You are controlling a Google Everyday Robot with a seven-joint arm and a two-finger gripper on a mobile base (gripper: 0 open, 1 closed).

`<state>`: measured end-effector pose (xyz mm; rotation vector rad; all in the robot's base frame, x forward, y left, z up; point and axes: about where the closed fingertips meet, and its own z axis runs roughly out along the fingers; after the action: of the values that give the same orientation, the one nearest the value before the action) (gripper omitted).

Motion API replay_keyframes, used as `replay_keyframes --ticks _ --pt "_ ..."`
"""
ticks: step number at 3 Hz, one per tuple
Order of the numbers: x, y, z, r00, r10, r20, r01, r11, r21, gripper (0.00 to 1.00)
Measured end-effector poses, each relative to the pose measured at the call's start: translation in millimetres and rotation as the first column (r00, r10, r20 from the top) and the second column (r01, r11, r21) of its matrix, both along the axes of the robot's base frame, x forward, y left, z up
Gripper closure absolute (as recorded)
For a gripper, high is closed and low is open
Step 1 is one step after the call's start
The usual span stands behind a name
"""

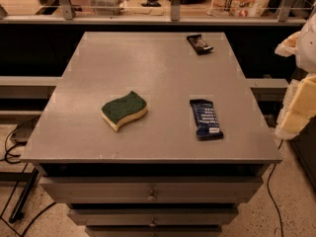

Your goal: Move rxbar chocolate near sponge

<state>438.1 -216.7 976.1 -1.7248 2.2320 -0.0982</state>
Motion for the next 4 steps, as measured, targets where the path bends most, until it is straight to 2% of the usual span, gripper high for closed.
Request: replay_keyframes --ticks 1,2,3,4 --pt "0 0 0 1.0000 0.000 0.000 0.000 1.000 0.000 0.00" --pt "14 -8 6 0.9980 -0.038 0.050 0.034 0.996 0.083 0.00" --pt "48 -21 22 0.9870 -0.084 0.137 0.052 0.973 0.227 0.00" --pt "96 -29 41 0.9720 -0.128 0.197 0.063 0.950 0.306 0.00"
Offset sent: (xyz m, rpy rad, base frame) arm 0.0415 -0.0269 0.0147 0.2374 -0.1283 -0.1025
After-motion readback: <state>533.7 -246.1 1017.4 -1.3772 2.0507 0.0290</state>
